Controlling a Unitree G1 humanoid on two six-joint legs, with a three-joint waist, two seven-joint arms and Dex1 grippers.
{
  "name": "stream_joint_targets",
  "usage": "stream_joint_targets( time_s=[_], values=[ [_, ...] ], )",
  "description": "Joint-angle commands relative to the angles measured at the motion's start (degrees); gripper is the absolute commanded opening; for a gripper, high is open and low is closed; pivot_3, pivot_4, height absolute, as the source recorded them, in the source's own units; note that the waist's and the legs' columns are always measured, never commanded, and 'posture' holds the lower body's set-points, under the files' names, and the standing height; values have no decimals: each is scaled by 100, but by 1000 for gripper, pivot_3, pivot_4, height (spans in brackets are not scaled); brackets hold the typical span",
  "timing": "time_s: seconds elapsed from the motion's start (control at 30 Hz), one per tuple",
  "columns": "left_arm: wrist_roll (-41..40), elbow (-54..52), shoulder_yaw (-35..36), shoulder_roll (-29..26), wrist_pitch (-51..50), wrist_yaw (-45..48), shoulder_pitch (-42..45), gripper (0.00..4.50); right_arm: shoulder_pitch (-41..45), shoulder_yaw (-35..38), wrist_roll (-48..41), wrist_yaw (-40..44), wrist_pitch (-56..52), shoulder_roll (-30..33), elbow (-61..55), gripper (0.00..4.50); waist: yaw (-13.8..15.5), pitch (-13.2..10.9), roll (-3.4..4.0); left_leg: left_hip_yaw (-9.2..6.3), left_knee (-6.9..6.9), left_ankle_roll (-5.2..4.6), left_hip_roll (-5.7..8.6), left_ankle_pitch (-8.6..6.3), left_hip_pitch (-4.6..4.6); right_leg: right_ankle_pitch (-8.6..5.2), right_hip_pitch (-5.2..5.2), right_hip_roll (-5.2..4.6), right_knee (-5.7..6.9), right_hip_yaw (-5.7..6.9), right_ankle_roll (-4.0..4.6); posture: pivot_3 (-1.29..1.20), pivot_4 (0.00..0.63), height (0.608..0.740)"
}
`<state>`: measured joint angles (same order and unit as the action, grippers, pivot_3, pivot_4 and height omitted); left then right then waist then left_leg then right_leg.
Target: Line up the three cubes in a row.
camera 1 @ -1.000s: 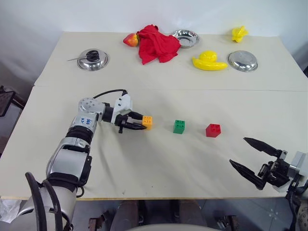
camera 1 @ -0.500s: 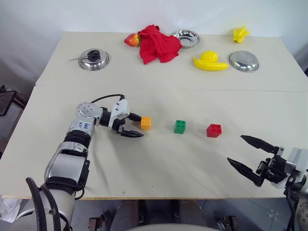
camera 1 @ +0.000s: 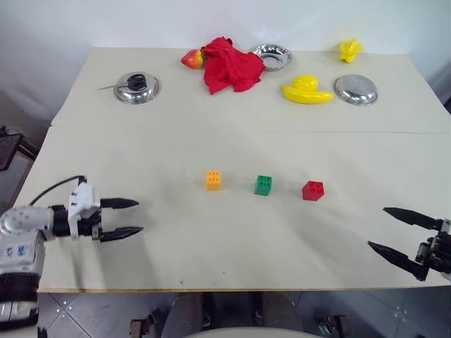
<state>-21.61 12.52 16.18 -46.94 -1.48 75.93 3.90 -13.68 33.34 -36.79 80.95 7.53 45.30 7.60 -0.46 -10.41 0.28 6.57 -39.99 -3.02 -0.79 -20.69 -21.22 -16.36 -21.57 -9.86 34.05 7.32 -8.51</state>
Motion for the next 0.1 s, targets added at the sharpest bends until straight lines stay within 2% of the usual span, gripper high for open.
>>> stream_joint_targets(
  time_s=[0.03, 0.1],
  values=[
    [-244, -1093, 535, 142, -158, -631, -696, 3703, 43, 46, 37, 151, 174, 53, 3, 4500, 19, 2, 10, -1, 1, 9, -3, -5, 0, 0, -1, -4, -6, -8, 1, 0, 150, 740],
    [-287, -1506, 672, 86, -425, -809, -1045, 3703, 145, 55, 54, 116, 224, 23, 66, 4500, 33, 0, 15, -6, 4, 23, -6, -12, 2, -6, -1, -2, -1, -6, 12, 0, 150, 740]
  ],
)
